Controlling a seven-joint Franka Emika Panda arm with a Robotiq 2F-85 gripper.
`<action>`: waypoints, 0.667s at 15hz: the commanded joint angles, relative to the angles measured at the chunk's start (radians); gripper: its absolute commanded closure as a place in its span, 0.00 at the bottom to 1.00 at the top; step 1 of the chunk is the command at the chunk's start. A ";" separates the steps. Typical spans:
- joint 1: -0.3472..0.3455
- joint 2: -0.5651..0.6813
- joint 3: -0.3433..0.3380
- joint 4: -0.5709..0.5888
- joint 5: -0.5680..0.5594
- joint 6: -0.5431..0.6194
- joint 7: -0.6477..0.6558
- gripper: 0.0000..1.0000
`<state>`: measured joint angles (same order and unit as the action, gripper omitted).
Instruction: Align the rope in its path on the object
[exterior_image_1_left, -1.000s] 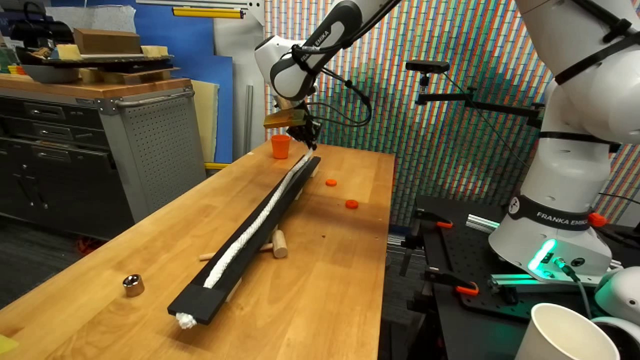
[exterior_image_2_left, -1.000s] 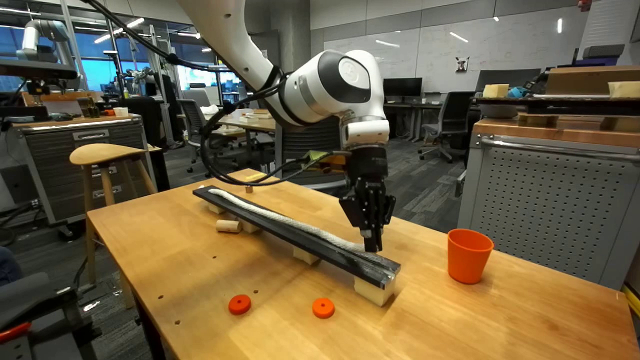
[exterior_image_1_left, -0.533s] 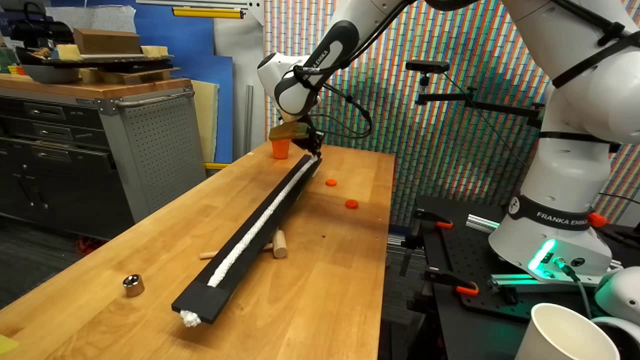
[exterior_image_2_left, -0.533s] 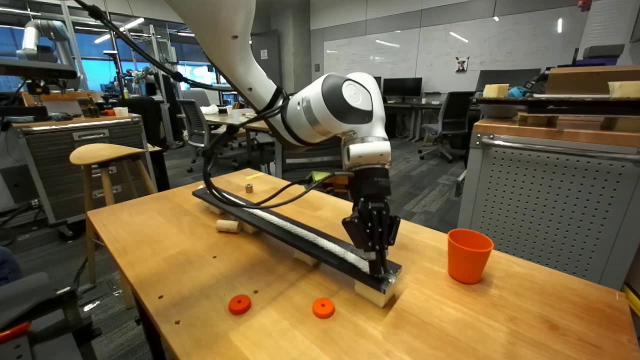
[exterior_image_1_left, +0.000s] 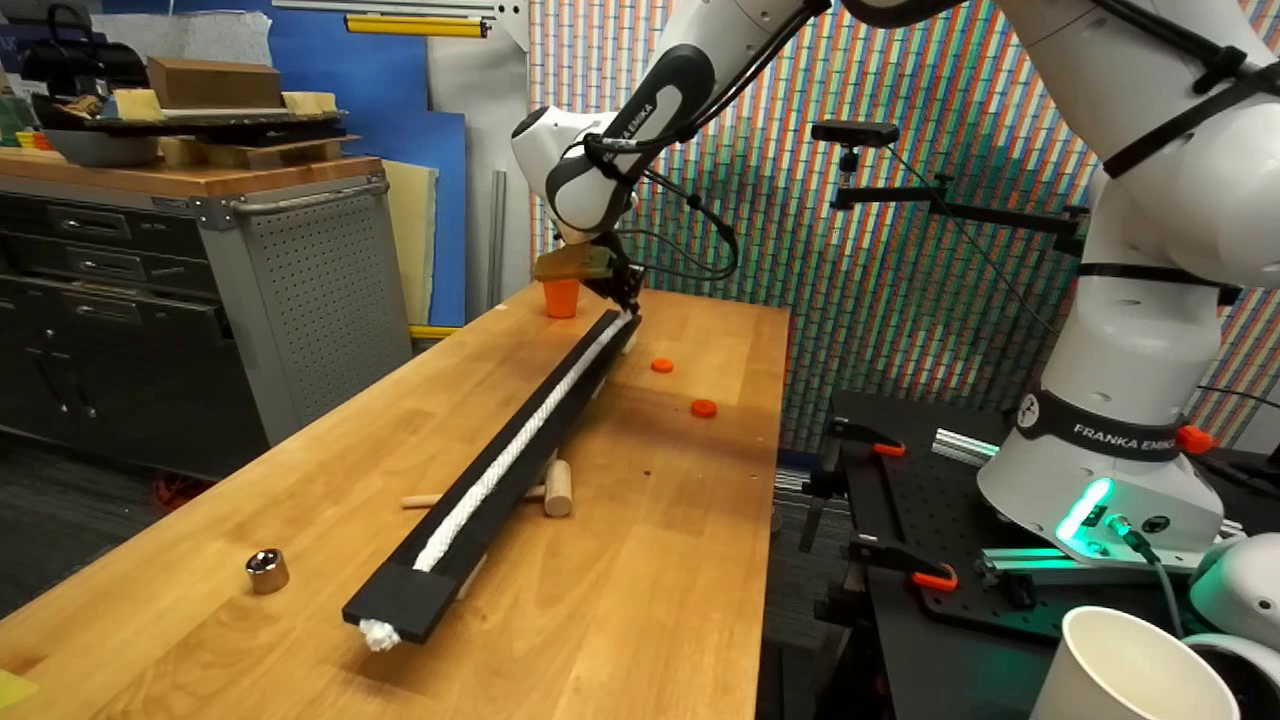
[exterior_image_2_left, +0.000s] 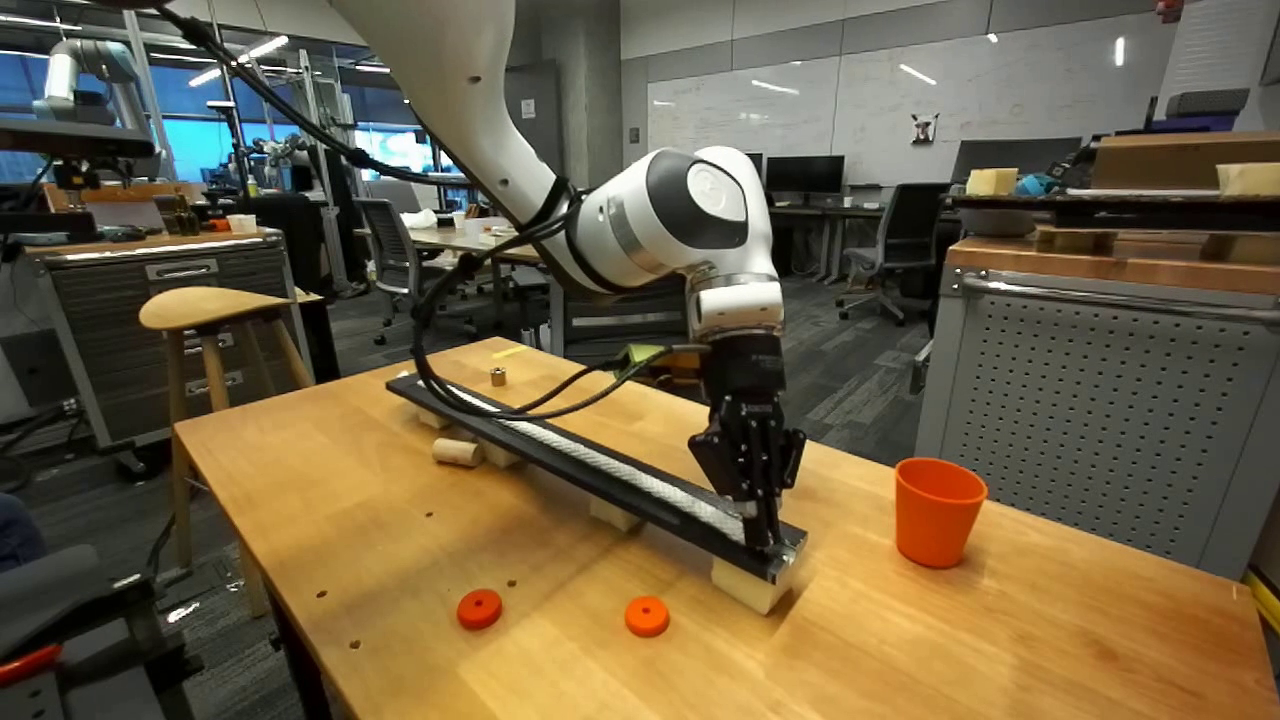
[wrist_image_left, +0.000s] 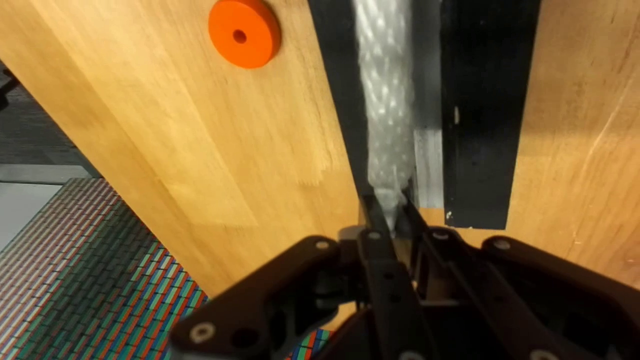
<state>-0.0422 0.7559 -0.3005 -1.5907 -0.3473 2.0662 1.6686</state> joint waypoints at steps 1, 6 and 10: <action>0.012 0.043 -0.026 0.057 -0.016 0.007 0.042 0.97; 0.015 0.055 -0.032 0.065 -0.025 0.005 0.073 0.97; 0.018 0.064 -0.037 0.070 -0.037 0.012 0.095 0.97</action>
<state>-0.0377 0.7724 -0.3048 -1.5679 -0.3544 2.0661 1.7261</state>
